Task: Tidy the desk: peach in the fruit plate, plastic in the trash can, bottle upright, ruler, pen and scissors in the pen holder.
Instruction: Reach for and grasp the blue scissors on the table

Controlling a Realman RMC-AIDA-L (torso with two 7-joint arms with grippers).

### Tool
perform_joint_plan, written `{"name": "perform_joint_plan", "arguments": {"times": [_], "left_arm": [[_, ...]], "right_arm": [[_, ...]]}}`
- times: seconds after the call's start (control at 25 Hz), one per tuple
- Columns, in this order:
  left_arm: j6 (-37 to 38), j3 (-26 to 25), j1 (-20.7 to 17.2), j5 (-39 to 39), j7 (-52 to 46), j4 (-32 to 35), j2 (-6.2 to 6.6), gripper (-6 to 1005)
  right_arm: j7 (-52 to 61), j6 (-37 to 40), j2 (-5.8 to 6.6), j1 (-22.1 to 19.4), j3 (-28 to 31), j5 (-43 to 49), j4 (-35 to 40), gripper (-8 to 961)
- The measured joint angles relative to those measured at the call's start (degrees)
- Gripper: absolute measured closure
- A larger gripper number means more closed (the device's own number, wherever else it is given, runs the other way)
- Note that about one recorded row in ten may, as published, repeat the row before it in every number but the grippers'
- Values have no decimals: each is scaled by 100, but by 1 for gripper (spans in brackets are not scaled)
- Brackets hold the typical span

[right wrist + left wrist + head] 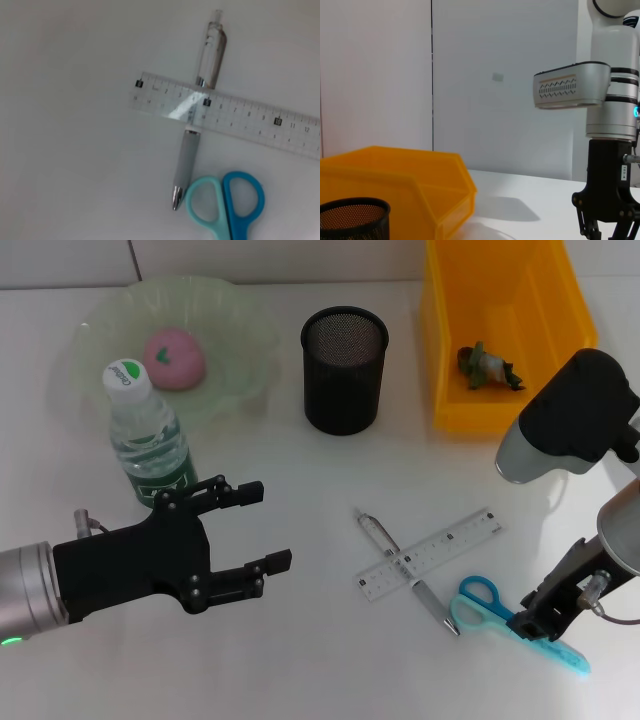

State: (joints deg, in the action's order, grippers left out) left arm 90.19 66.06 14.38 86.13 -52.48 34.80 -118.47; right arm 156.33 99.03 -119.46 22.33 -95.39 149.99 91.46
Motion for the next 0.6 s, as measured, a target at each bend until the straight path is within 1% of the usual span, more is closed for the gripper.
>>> {"name": "perform_joint_plan", "arguments": {"times": [0.12, 0.32, 0.56, 0.6], "left_arm": [[-9, 12, 35, 1, -30, -48, 10, 234], [100, -28, -12, -6, -42, -62, 16, 234], [110, -12, 3, 3, -43, -53, 19, 234], [120, -27, 8, 5, -43, -48, 18, 234]], "right_arm": [[-54, 50, -8, -28, -49, 134, 110, 769], [-102, 165, -11, -62, -33, 188, 264, 599], [-114, 75, -21, -62, -152, 198, 217, 509], [-116, 70, -22, -62, -175, 199, 199, 509]]}}
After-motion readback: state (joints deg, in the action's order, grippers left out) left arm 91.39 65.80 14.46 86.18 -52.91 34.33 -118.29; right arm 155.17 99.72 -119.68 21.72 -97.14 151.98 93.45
